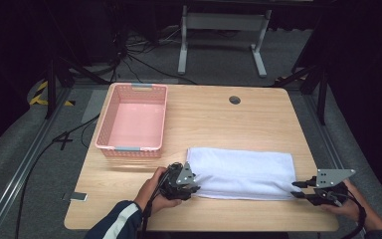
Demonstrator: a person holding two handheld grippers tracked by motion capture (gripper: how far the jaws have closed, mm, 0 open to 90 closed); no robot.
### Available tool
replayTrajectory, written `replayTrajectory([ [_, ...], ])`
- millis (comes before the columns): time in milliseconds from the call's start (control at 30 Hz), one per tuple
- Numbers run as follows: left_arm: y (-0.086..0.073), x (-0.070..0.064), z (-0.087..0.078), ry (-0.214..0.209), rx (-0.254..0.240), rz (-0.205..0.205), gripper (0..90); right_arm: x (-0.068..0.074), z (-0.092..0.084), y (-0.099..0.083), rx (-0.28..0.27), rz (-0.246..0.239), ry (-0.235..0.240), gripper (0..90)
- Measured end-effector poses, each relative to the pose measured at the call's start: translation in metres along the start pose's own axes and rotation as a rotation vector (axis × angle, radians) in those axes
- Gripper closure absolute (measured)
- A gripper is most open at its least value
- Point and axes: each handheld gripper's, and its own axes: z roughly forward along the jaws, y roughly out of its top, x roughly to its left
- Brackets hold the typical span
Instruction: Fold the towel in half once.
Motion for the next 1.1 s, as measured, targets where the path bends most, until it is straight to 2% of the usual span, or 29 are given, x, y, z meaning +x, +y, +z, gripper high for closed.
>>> replayTrajectory([
  [33, -0.002, 0.001, -0.004, -0.004, -0.005, -0.017, 49.1, 0.001, -0.002, -0.003, -0.009, 0.006, 0.007, 64.3],
  [100, -0.006, 0.003, -0.015, -0.004, -0.047, -0.059, 45.1, 0.005, -0.009, -0.008, -0.032, 0.011, 0.012, 62.6],
  [133, -0.006, 0.003, -0.015, -0.004, -0.047, -0.059, 43.4, 0.005, -0.009, -0.008, -0.032, 0.011, 0.012, 62.6],
  [200, -0.007, 0.005, -0.024, 0.004, -0.095, -0.09, 41.4, 0.011, -0.019, -0.01, -0.071, 0.001, 0.027, 62.3],
  [267, -0.006, 0.006, -0.03, -0.017, -0.129, -0.108, 38.7, 0.016, -0.025, -0.01, -0.085, -0.023, 0.026, 59.8],
  [367, 0.006, 0.0, -0.029, -0.013, -0.127, -0.066, 33.5, 0.019, -0.026, -0.002, -0.082, -0.033, 0.008, 58.0],
  [433, 0.009, 0.0, -0.025, -0.01, -0.126, -0.058, 31.8, 0.02, -0.025, 0.0, -0.078, -0.037, 0.009, 58.0],
  [467, 0.011, 0.001, -0.021, -0.02, -0.115, -0.055, 28.4, 0.02, -0.025, 0.003, -0.087, -0.045, 0.014, 57.7],
  [500, 0.015, 0.001, -0.013, -0.029, -0.086, -0.046, 26.4, 0.019, -0.024, 0.009, -0.101, -0.028, 0.0, 53.4],
  [567, 0.017, 0.001, -0.008, -0.027, -0.067, -0.041, 25.4, 0.019, -0.022, 0.011, -0.1, -0.023, -0.01, 51.0],
  [600, 0.019, 0.002, -0.003, -0.026, -0.049, -0.029, 29.0, 0.017, -0.014, 0.016, -0.084, -0.007, -0.017, 47.1],
  [633, 0.019, 0.003, 0.001, -0.031, -0.039, -0.028, 29.0, 0.017, -0.014, 0.016, -0.084, -0.007, -0.017, 47.1],
  [667, 0.02, 0.005, 0.005, -0.033, -0.031, -0.032, 33.9, 0.015, -0.009, 0.017, -0.069, 0.011, -0.031, 44.1],
  [700, 0.02, 0.007, 0.009, -0.052, -0.011, -0.031, 37.7, 0.013, -0.004, 0.019, -0.05, 0.034, -0.042, 43.0],
  [733, 0.019, 0.009, 0.012, -0.064, -0.01, -0.026, 51.2, 0.01, 0.002, 0.02, -0.029, 0.05, -0.057, 45.1],
  [767, 0.018, 0.009, 0.012, -0.061, 0.001, -0.018, 58.0, 0.008, 0.006, 0.02, -0.016, 0.054, -0.06, 53.7],
  [800, 0.016, 0.01, 0.012, -0.063, 0.009, -0.009, 63.1, 0.008, 0.009, 0.019, -0.012, 0.042, -0.036, 61.1],
  [833, 0.015, 0.009, 0.011, -0.066, 0.008, 0.01, 68.0, 0.009, 0.01, 0.018, -0.006, 0.021, -0.002, 65.0],
  [867, 0.013, 0.008, 0.009, -0.067, -0.005, 0.018, 71.4, 0.012, 0.011, 0.017, 0.007, -0.004, 0.016, 72.2],
  [900, 0.011, 0.006, 0.006, -0.071, -0.004, 0.023, 73.9, 0.016, 0.01, 0.016, 0.018, -0.036, 0.029, 75.7],
  [967, 0.006, 0.002, 0.002, -0.078, 0.012, 0.048, 74.7, 0.02, 0.006, 0.013, 0.007, -0.062, 0.066, 76.7],
  [1033, 0.002, -0.002, 0.002, -0.078, 0.023, 0.051, 72.6, 0.023, 0.002, 0.009, 0.019, -0.074, 0.082, 71.8],
  [1067, -0.002, -0.005, 0.001, -0.091, 0.036, 0.069, 72.6, 0.023, 0.002, 0.009, 0.019, -0.074, 0.082, 71.8],
  [1100, -0.009, -0.01, 0.0, -0.068, 0.061, 0.03, 59.9, 0.026, -0.001, 0.003, 0.039, -0.07, 0.074, 61.2],
])
